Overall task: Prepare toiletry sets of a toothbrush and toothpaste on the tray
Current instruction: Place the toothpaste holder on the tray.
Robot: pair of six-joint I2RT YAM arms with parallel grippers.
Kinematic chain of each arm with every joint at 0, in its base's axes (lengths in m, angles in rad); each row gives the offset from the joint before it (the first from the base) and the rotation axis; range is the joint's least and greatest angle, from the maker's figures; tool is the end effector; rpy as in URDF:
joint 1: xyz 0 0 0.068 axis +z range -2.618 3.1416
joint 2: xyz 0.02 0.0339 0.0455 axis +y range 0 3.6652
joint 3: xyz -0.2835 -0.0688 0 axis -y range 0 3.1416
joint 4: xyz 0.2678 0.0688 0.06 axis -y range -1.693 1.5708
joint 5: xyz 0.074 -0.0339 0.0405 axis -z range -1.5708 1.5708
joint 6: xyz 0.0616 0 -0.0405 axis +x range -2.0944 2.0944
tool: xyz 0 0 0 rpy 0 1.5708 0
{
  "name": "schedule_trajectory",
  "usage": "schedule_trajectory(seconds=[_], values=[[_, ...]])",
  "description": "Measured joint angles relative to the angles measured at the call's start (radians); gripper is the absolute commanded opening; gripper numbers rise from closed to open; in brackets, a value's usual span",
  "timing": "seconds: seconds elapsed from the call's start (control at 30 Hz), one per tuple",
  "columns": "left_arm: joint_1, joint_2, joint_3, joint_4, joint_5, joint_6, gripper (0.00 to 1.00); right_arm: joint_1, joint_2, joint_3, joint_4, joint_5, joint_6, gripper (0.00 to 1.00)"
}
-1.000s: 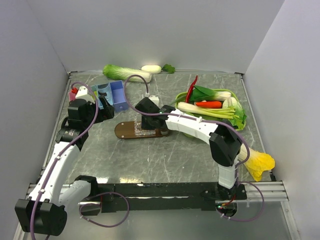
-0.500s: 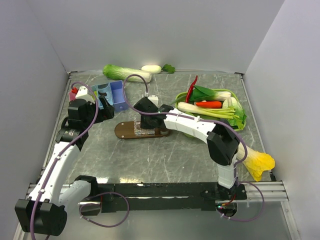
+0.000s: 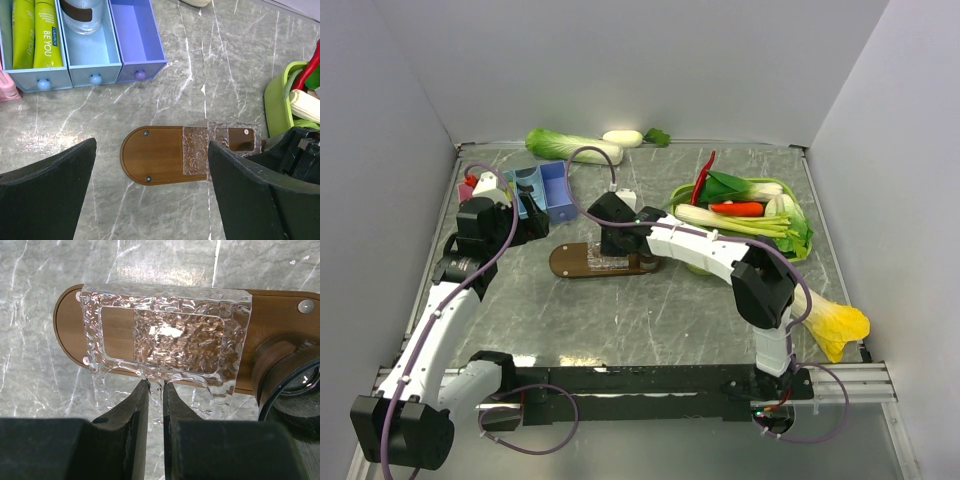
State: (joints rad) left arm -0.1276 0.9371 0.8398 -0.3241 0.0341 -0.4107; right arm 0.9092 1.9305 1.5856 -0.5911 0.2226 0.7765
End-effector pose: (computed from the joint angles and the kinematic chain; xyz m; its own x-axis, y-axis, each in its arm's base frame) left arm 0.2459 -0.0337 0.3202 -0.4351 -0.3465 -0.8311 -0.0171 0.9260 -0.3771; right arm 0.3005 0.3638 0.2368 -0.8358 0.0391 -0.5476 -0.1449 0.9464 0.2888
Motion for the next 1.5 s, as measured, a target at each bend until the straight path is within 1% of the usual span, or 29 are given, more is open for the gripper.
schedule_trajectory(seconds=[0.13, 0.2, 0.53, 0.7, 0.83, 1.0, 1.23, 1.33, 1.5], values=[[0.000, 0.003, 0.000, 0.000, 0.003, 0.002, 0.97, -0.005, 0.006, 0.006, -0.001, -0.008, -0.001, 0.00], [0.000, 0.003, 0.000, -0.001, 0.004, 0.002, 0.97, -0.007, 0.009, 0.011, -0.003, -0.014, -0.003, 0.02], [0.000, 0.003, 0.000, -0.003, 0.006, 0.003, 0.97, -0.013, 0.023, 0.026, -0.003, -0.031, -0.008, 0.20], [0.000, 0.003, 0.000, -0.003, 0.007, 0.003, 0.97, -0.013, 0.023, 0.026, -0.003, -0.032, -0.011, 0.24], [0.000, 0.003, 0.000, -0.003, 0.007, 0.003, 0.97, -0.013, 0.023, 0.029, -0.004, -0.034, -0.012, 0.30], [0.000, 0.005, 0.000, -0.003, 0.013, 0.003, 0.97, -0.014, 0.023, 0.031, -0.004, -0.037, -0.017, 0.32], [0.000, 0.006, 0.000, -0.003, 0.014, 0.003, 0.97, -0.015, 0.023, 0.031, -0.004, -0.048, -0.024, 0.43], [0.000, 0.007, 0.000, -0.003, 0.014, 0.003, 0.97, -0.015, 0.023, 0.031, -0.004, -0.049, -0.026, 0.45], [0.000, 0.008, 0.000, -0.003, 0.017, 0.003, 0.97, -0.015, 0.023, 0.031, -0.003, -0.049, -0.026, 0.46]])
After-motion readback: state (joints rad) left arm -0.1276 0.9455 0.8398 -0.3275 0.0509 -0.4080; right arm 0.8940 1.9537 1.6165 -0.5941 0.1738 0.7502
